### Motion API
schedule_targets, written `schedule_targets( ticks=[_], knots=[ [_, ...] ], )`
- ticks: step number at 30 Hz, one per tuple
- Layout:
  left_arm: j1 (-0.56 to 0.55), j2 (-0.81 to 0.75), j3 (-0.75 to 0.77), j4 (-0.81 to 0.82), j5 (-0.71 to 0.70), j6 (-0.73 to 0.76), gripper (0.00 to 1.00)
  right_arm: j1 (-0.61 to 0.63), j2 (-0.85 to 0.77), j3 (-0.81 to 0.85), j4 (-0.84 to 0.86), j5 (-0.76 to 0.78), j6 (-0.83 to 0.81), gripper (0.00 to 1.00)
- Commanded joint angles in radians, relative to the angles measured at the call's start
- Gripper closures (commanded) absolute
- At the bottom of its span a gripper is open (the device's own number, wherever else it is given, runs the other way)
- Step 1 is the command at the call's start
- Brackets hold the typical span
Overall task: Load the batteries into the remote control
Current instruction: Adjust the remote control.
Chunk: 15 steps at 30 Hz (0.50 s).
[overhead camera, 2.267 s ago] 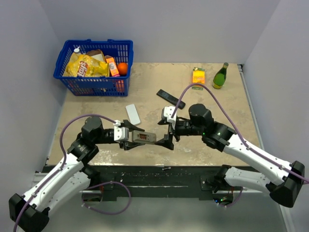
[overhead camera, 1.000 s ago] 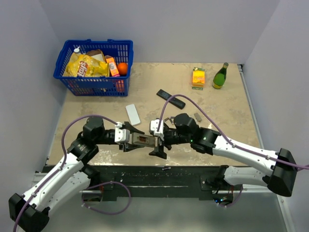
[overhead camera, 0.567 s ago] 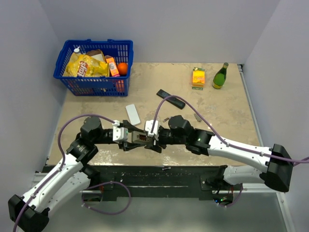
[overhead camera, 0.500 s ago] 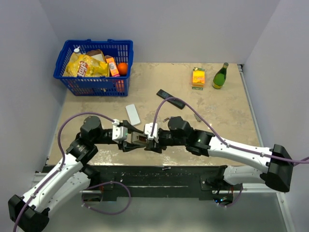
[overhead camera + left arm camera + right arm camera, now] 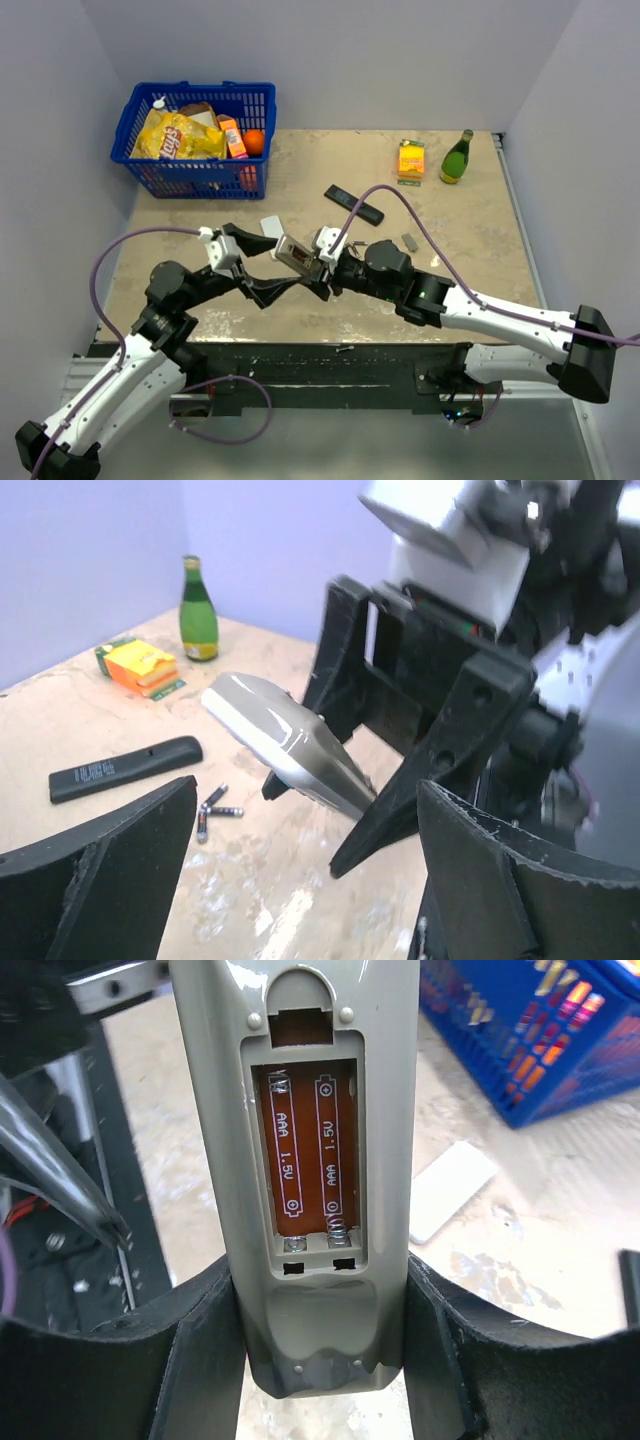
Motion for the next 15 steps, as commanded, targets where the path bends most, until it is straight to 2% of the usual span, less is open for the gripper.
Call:
schedule_targets(
  ticks=[1, 6, 15],
  knots=[
    [0.001, -0.044, -0.039, 0.154, -0.240, -0.306, 0.05, 0.035, 0.009, -0.017, 0.182, 0.189, 0.099, 1.00],
    [0.001, -0.058, -0.114, 0.279, -0.329, -0.449, 0.19, 0.121, 0.072, -0.021, 0.277, 0.379, 0.140, 1.00],
    [0.001, -0.113, -0.165, 0.326, -0.498, -0.492, 0.30, 0.201, 0.158, 0.008, 0.315, 0.533, 0.157, 1.00]
  ],
)
